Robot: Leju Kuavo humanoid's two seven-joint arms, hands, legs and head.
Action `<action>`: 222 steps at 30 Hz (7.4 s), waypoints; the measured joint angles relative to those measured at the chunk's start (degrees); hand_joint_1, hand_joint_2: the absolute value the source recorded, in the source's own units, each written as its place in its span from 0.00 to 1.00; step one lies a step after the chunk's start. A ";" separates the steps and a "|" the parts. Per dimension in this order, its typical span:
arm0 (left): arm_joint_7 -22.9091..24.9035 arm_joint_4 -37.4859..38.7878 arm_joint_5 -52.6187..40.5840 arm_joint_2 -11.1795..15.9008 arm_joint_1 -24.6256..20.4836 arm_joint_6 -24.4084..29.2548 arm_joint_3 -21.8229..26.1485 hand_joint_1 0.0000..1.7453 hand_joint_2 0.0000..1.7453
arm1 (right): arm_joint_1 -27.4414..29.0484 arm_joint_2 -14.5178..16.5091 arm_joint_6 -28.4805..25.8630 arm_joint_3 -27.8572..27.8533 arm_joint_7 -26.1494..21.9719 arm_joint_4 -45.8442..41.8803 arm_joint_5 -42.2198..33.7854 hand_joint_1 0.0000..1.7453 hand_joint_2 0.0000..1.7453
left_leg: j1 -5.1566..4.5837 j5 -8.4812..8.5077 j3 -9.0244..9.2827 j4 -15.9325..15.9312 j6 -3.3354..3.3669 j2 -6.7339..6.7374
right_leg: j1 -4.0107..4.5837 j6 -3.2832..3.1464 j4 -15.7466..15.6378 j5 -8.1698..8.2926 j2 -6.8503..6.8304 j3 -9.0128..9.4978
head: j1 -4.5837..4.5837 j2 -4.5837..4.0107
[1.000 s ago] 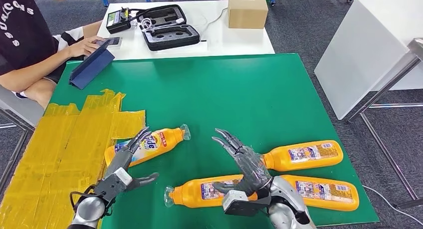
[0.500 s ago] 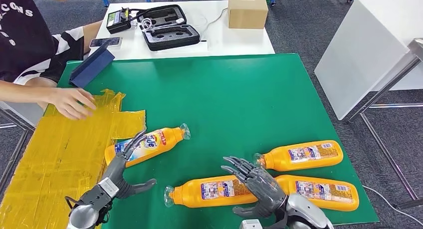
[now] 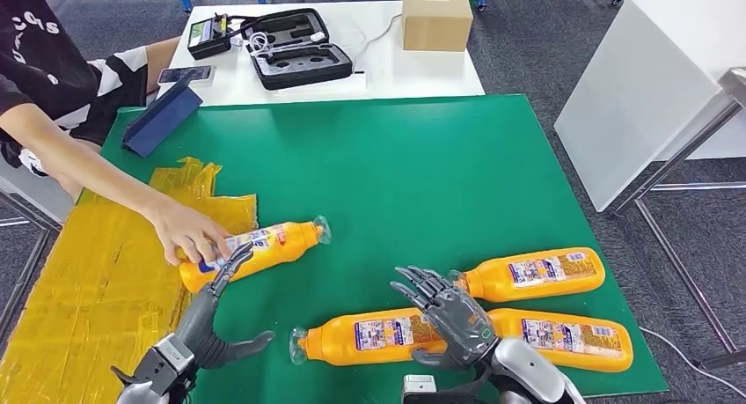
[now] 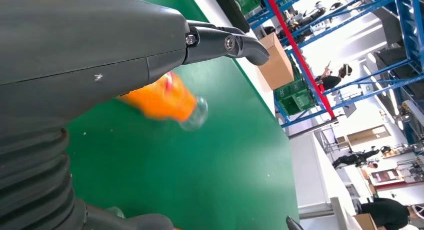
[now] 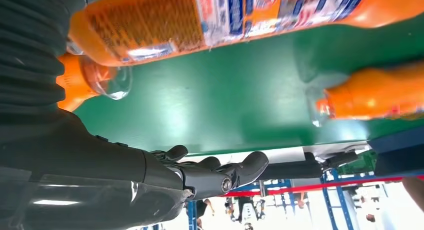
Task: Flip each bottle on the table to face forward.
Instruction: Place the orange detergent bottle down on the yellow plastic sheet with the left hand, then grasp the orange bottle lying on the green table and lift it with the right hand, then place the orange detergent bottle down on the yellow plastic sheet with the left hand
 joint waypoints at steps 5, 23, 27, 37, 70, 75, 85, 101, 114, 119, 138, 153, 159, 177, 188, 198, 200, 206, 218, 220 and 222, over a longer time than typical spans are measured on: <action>0.00 -0.11 0.03 -0.22 0.21 -0.06 0.02 0.00 1.00 | -0.93 0.74 0.12 0.90 0.40 1.22 0.37 0.00 1.00 | 0.00 0.00 0.00 0.00 0.00 -0.01 | 0.00 0.00 0.00 0.00 0.00 0.00 | 0.01 0.00; -0.04 -0.34 0.11 -0.72 0.28 -0.11 0.02 0.00 1.00 | -8.70 3.84 3.99 7.89 3.88 14.28 0.06 0.00 1.00 | 0.01 0.01 0.03 0.00 -0.01 0.01 | 0.01 0.00 0.01 0.00 0.00 0.03 | 0.01 0.00; -0.04 -0.34 0.11 -0.73 0.28 -0.10 0.02 0.00 1.00 | -9.13 3.98 4.04 8.14 4.09 14.99 0.08 0.00 1.00 | 0.01 0.01 0.09 0.00 -0.01 0.05 | 0.01 0.00 0.00 0.00 0.01 0.05 | 0.01 0.00; -0.04 -0.34 -0.24 -0.78 0.47 0.22 0.02 0.00 1.00 | -12.32 4.63 4.57 8.97 8.19 19.29 0.89 0.82 1.00 | 0.03 0.01 0.57 -0.02 -0.01 0.08 | 0.03 -0.02 -0.01 0.02 0.02 0.43 | 0.01 0.00; 1.43 -0.92 -0.14 -1.90 0.99 -0.31 -0.72 0.00 1.00 | -15.75 15.65 -1.87 2.81 8.44 26.42 -6.18 1.00 1.00 | 0.05 0.19 0.75 -0.02 -0.09 0.13 | 0.04 -0.11 0.01 0.18 0.12 0.62 | 0.01 0.00; 2.50 -1.16 0.32 -2.63 0.84 -0.84 -1.44 0.00 1.00 | -14.55 19.48 -3.81 -0.68 7.73 22.87 -7.58 1.00 1.00 | 0.07 0.23 0.40 -0.02 -0.10 0.08 | 0.05 -0.13 0.03 0.19 0.10 0.31 | 0.01 0.00; 6.32 -1.34 14.13 -5.27 0.62 -7.41 -1.73 0.00 1.00 | -11.35 25.26 -12.66 -6.25 2.04 15.41 -11.31 1.00 1.00 | 0.04 0.23 0.01 -0.01 -0.10 0.07 | 0.03 -0.13 0.03 0.19 0.09 -0.08 | 0.01 0.00; 16.98 8.55 36.66 -7.55 -4.88 -10.08 -2.87 0.00 1.00 | -8.73 31.69 -12.11 -9.03 -8.67 10.89 -26.74 1.00 1.00 | 0.06 0.23 -0.03 -0.02 -0.10 0.07 | 0.04 -0.13 0.03 0.19 0.09 -0.11 | 0.02 0.00; 18.24 10.12 40.31 -7.89 -7.87 -10.44 -3.98 0.00 1.00 | -9.48 32.83 -8.13 -4.57 -9.57 18.30 -26.86 1.00 1.00 | 0.06 0.23 -0.09 -0.02 -0.10 0.05 | 0.04 -0.13 0.03 0.19 0.07 -0.16 | 0.03 0.00; 18.29 10.14 40.54 -7.88 -8.73 -10.16 -5.08 0.00 1.00 | -10.52 32.73 -7.26 -2.56 -9.17 21.82 -25.29 1.00 1.00 | 0.06 0.23 -0.09 -0.02 -0.10 0.05 | 0.04 -0.13 0.04 0.19 0.06 -0.15 | 0.03 0.00; 18.14 10.13 42.36 -6.67 -8.78 -9.16 -6.01 0.00 1.00 | -14.12 32.12 -8.09 3.51 -8.83 34.52 -22.94 1.00 1.00 | 0.06 0.23 -0.09 -0.02 -0.10 0.06 | 0.04 -0.13 0.04 0.19 0.07 -0.17 | 0.04 0.00; 18.68 10.11 43.57 -6.51 -7.90 -8.10 -5.48 1.00 1.00 | -14.76 32.25 -8.60 3.79 -9.33 38.05 -24.02 1.00 1.00 | 0.06 0.23 -0.09 -0.02 -0.10 0.06 | 0.04 -0.13 0.04 0.19 0.07 -0.19 | 0.04 0.00; 18.48 10.04 43.63 -6.51 -7.84 -8.14 -5.23 1.00 1.00 | -14.59 32.32 -7.73 3.77 -9.19 37.52 -24.22 1.00 1.00 | 0.06 0.23 -0.09 -0.02 -0.10 0.06 | 0.04 -0.13 0.04 0.19 0.07 -0.18 | 0.03 0.00; 18.40 9.09 43.63 -6.53 -7.62 -8.15 -4.79 1.00 1.00 | -14.06 32.26 -6.22 3.32 -8.62 35.44 -25.57 1.00 1.00 | 0.06 0.23 -0.09 -0.02 -0.10 0.06 | 0.04 -0.13 0.04 0.19 0.07 -0.19 | 0.04 0.00; 16.93 7.50 39.88 -6.69 -7.40 -4.93 -4.56 1.00 1.00 | -13.03 32.16 -4.76 2.22 -8.47 32.60 -29.15 0.00 0.00 | 0.06 0.23 -0.10 -0.02 -0.10 0.05 | 0.04 -0.13 0.04 0.19 0.06 -0.19 | 0.04 0.00; 17.12 -9.02 -17.97 -8.43 -6.66 38.26 1.76 1.00 1.00 | -2.37 31.47 -3.45 -9.13 -7.62 7.99 -36.70 0.00 0.00 | 0.05 0.22 -0.19 -0.01 -0.10 0.05 | 0.03 -0.13 0.04 0.19 0.05 -0.27 | 0.02 0.00; 21.57 -11.44 -39.54 -8.43 -6.69 45.96 3.25 1.00 1.00 | -0.93 31.28 -3.47 -12.60 -7.67 3.45 -37.75 0.00 0.25 | 0.05 0.22 -0.19 -0.01 -0.10 0.00 | 0.03 -0.13 0.03 0.18 0.00 -0.25 | 0.03 0.00; 27.20 -12.48 -61.06 -7.84 -6.63 47.49 4.82 1.00 1.00 | 0.63 31.15 -2.85 -17.33 -7.79 -1.39 -38.39 0.00 1.00 | 0.04 0.22 -0.18 -0.02 -0.10 -0.03 | 0.03 -0.13 0.03 0.18 -0.05 -0.24 | 0.03 0.00; 41.52 8.82 -69.33 -2.16 -11.51 37.97 -1.33 1.00 1.00 | 1.83 30.83 -4.40 -22.42 -8.08 -5.22 -36.36 0.00 1.00 | 0.05 0.24 -0.16 -0.01 -0.09 0.08 | 0.03 -0.13 0.04 0.20 0.02 -0.26 | 0.02 0.00; 40.25 11.36 -68.58 -2.16 -12.20 37.93 -1.45 1.00 1.00 | 1.80 30.73 -4.38 -22.48 -7.93 -5.22 -36.15 0.00 1.00 | 0.04 0.24 -0.18 -0.01 -0.09 0.06 | 0.02 -0.13 0.04 0.20 0.02 -0.27 | 0.02 0.00; 38.92 14.03 -67.42 -2.16 -12.90 38.16 -1.30 0.71 1.00 | 1.70 30.63 -4.32 -22.51 -7.72 -5.22 -35.94 0.00 1.00 | 0.03 0.24 -0.18 -0.01 -0.09 0.04 | 0.02 -0.13 0.04 0.19 0.00 -0.26 | 0.01 0.00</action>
